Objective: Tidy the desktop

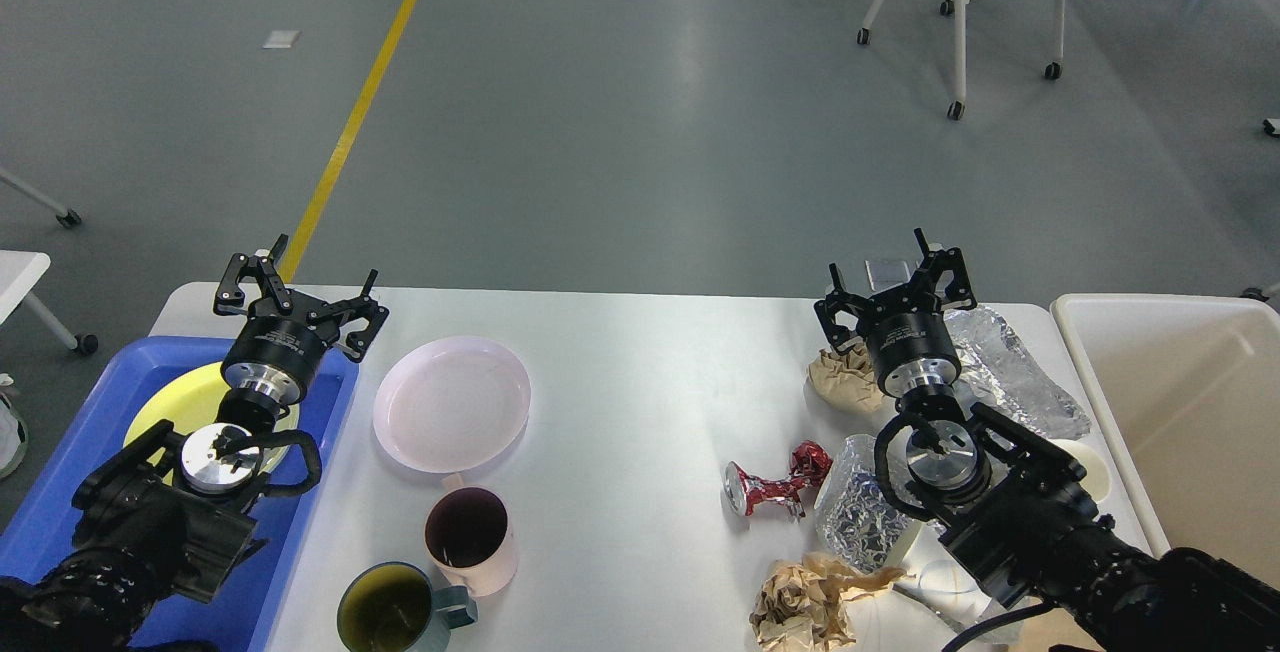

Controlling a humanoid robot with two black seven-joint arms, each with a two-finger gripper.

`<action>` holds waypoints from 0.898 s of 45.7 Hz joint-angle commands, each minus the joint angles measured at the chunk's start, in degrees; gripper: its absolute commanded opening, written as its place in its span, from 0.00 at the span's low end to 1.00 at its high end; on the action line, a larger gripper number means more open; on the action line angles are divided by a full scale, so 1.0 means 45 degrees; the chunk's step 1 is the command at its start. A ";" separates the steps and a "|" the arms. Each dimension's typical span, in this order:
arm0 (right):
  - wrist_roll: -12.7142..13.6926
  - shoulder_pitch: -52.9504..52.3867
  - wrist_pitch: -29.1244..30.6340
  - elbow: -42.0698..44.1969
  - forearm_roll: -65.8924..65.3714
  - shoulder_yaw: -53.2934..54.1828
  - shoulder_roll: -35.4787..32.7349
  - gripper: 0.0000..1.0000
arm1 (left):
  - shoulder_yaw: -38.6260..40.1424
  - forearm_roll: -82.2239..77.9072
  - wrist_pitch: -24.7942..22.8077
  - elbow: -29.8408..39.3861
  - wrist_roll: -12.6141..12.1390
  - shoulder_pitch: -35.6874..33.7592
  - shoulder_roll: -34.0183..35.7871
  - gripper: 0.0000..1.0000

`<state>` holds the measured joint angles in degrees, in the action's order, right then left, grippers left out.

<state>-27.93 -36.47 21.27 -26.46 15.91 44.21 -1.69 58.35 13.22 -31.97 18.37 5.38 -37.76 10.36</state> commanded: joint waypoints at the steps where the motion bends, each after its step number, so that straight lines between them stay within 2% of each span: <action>1: -0.0004 -0.0001 0.0000 0.0001 0.0000 0.0000 0.0004 1.00 | -0.2415 -0.0007 0.1398 0.0000 -0.0004 -0.0981 0.0724 1.00; 8: -0.0004 -0.0001 0.0000 0.0020 0.0000 0.0000 0.0004 1.00 | -0.5989 -0.0027 0.2143 -0.0019 -0.0023 -0.2837 0.0959 1.00; 15: -0.0004 -0.0001 0.0000 0.0001 0.0000 0.0000 0.0004 1.00 | -1.0051 -0.0144 0.2143 -0.0039 -0.0042 -0.4985 0.1584 1.00; 27: 0.0015 -0.0001 0.0000 0.0001 0.0000 0.0000 0.0004 1.00 | -1.8117 -0.1803 0.1909 -0.0019 -0.0042 -0.8443 0.1428 1.00; 35: 0.0015 -0.0001 0.0000 0.0001 0.0000 0.0000 0.0004 1.00 | -2.1343 -0.2800 0.1499 -0.0019 -0.0023 -0.9966 0.0589 1.00; 41: 0.0015 -0.0001 0.0000 0.0001 0.0000 0.0000 0.0004 1.00 | -2.3063 -0.3093 0.0309 -0.0039 -0.0023 -1.1061 0.0218 1.00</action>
<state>-27.88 -36.47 21.27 -26.46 15.91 44.21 -1.67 -39.91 0.33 -26.63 18.29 5.29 -83.92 12.71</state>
